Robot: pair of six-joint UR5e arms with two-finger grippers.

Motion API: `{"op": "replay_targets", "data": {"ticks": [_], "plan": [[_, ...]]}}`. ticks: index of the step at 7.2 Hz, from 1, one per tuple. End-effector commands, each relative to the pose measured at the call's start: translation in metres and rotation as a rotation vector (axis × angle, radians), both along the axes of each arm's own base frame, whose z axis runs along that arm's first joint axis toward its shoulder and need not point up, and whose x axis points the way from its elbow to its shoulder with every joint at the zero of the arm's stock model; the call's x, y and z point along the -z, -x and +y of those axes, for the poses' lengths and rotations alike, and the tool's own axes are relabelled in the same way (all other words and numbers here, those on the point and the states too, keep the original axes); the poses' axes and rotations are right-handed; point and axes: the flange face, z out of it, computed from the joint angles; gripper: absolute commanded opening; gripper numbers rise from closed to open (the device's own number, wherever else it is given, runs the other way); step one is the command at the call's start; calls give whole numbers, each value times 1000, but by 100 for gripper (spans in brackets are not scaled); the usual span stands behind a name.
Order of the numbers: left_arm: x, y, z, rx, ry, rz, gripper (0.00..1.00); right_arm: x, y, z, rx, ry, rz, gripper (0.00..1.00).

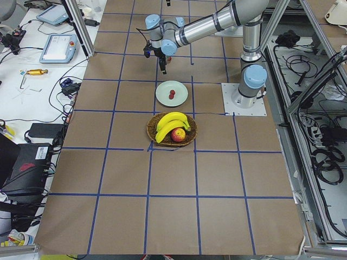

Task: Collect all strawberries into plate
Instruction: 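Move the left gripper over the last strawberry on the table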

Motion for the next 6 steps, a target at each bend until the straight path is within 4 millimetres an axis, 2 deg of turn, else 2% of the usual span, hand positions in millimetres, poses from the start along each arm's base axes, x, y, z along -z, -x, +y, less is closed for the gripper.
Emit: {"op": "replay_targets", "data": {"ticks": [1, 2, 3, 4, 6], "plan": [[-1, 51, 12, -18, 62, 48, 100, 0, -1, 1, 0, -2, 0, 100], [-6, 76, 15, -96, 106, 137, 100, 1, -1, 2, -1, -3, 0, 100], [-1, 88, 15, -155, 127, 166, 100, -2, -2, 1, -1, 0, 0, 100], [1, 97, 15, -143, 147, 175, 100, -2, -2, 1, 2, 1, 1, 100], [20, 109, 13, -138, 171, 185, 100, 0, -3, 2, 0, -4, -2, 100]]}}
